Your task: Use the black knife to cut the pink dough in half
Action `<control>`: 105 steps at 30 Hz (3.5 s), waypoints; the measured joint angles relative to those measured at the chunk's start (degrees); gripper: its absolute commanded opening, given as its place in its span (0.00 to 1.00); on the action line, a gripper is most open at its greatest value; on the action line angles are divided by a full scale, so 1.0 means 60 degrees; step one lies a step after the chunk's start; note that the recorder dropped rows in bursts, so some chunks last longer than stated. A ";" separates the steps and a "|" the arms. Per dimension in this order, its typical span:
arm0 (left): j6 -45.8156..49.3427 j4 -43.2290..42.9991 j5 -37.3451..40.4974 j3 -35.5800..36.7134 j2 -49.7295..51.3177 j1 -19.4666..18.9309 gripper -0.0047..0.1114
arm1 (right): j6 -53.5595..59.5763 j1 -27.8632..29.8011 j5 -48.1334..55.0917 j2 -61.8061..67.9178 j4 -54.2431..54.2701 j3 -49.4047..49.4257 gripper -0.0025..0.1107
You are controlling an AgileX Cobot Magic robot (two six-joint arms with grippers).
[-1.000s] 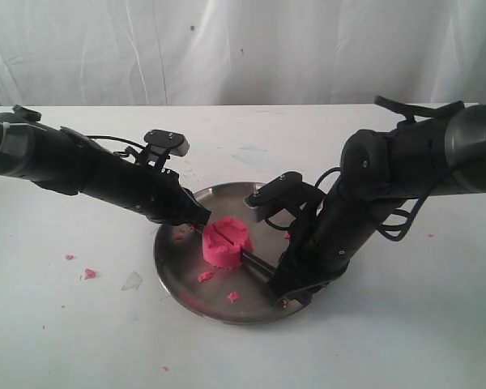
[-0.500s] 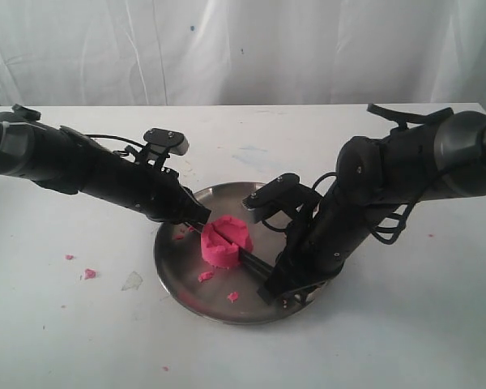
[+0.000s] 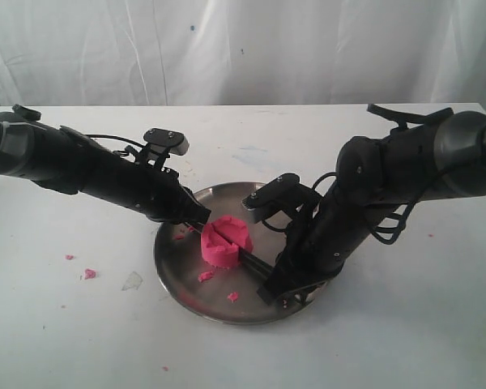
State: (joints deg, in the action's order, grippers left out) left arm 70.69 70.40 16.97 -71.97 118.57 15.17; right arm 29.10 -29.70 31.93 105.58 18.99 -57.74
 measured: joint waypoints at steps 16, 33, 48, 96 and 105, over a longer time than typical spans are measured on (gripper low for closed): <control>0.0000 0.0000 0.0000 0.0000 0.0000 0.0000 0.04 | 0.0000 0.0000 0.0000 0.0000 0.0000 0.0000 0.02; 0.0000 0.0000 0.0019 0.0000 0.0000 0.0000 0.04 | 0.0000 0.0000 0.0000 0.0000 0.0000 0.0000 0.02; 0.0000 0.0000 0.0019 0.0000 0.0000 0.0000 0.04 | 0.0000 0.0000 0.0000 0.0000 0.0000 0.0000 0.02; -0.5489 -0.2892 0.0365 0.3426 -0.6021 0.0000 0.04 | -0.0086 0.0000 -0.0048 0.0060 0.0000 0.0000 0.02; -0.5527 -0.2693 0.0365 0.3426 -0.5957 0.0000 0.04 | -0.0086 0.0000 -0.0048 0.0060 0.0019 0.0000 0.02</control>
State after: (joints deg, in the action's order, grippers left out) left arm 37.53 54.24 19.16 -51.42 82.83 15.17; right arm 28.59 -29.70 31.65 105.94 19.10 -57.74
